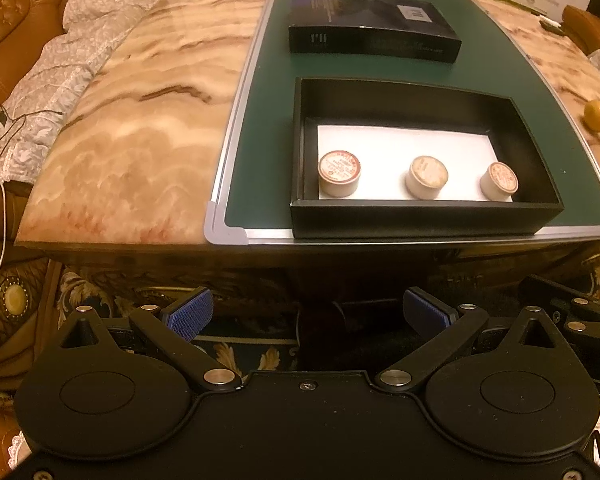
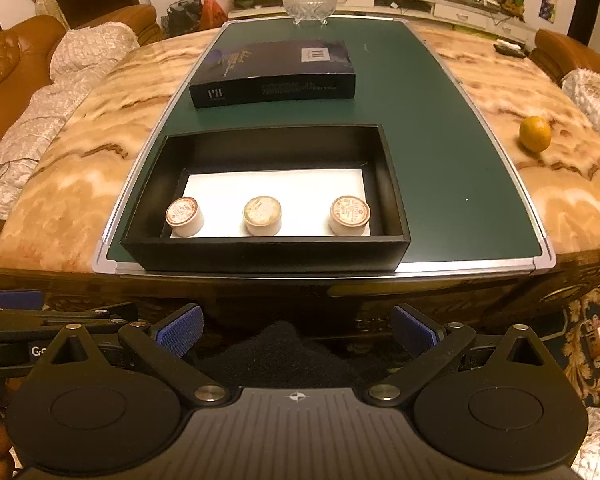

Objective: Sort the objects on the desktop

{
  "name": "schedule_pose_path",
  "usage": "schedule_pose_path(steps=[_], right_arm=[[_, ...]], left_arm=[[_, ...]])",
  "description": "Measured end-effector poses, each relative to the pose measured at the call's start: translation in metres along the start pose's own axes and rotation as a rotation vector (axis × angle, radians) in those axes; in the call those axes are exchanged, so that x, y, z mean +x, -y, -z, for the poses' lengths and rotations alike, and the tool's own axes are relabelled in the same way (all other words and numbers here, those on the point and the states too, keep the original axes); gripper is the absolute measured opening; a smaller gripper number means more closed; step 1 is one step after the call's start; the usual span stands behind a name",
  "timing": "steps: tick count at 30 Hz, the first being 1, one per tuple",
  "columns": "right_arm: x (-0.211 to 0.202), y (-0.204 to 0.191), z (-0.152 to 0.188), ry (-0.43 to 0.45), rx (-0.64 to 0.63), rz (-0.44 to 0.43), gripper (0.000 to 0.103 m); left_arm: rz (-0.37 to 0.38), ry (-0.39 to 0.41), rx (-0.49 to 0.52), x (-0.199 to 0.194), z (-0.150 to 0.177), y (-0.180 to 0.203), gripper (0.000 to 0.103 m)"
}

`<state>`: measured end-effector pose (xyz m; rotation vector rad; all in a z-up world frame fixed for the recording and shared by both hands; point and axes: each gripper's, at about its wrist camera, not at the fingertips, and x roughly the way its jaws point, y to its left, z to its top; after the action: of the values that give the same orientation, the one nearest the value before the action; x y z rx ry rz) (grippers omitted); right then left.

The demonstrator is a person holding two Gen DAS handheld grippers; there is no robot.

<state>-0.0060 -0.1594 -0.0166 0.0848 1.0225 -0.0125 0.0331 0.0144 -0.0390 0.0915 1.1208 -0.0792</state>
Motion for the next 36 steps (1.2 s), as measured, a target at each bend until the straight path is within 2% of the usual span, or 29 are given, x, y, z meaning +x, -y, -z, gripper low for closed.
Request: schedule_pose_path(steps=[36], right_arm=[[0.023, 0.007, -0.008, -0.033, 0.023, 0.009, 0.103]], left_arm=[[-0.016, -0.032, -0.005, 0.016, -0.007, 0.004, 0.103]])
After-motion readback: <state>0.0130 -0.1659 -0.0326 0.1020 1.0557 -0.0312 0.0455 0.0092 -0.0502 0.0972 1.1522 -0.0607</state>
